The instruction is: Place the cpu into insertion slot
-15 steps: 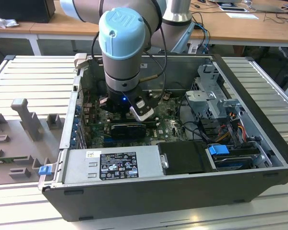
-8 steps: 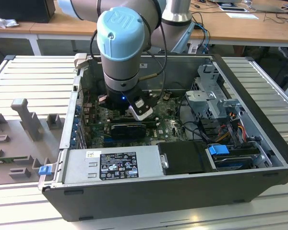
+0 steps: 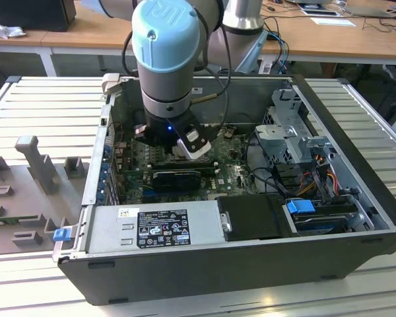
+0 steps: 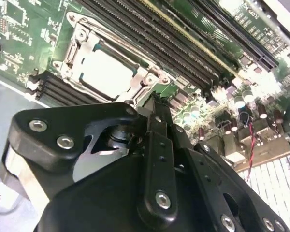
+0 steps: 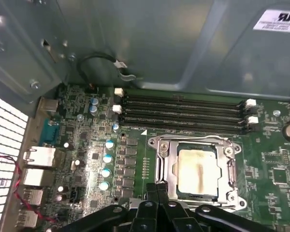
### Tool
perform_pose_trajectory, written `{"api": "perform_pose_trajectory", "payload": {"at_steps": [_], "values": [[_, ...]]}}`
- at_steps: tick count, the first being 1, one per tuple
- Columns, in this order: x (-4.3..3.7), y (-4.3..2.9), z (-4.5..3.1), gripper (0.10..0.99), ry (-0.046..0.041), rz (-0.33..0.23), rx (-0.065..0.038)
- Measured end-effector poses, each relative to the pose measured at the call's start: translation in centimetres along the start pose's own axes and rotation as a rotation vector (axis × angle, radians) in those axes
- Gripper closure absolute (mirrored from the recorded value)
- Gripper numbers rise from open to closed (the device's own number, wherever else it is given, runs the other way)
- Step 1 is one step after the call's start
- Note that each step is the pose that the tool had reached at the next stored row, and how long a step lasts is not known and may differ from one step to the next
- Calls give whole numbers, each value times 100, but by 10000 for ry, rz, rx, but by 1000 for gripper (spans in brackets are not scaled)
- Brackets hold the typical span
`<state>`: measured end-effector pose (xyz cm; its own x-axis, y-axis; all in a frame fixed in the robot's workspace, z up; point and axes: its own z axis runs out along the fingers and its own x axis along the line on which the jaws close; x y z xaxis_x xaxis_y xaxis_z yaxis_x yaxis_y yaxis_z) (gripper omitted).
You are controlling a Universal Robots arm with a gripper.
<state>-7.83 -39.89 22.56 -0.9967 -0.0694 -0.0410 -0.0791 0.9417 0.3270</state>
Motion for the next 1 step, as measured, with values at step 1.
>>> {"api": "perform_pose_trajectory", "payload": {"at_steps": [1], "values": [[0, 2, -3, 980, -1, -1, -6]]}}
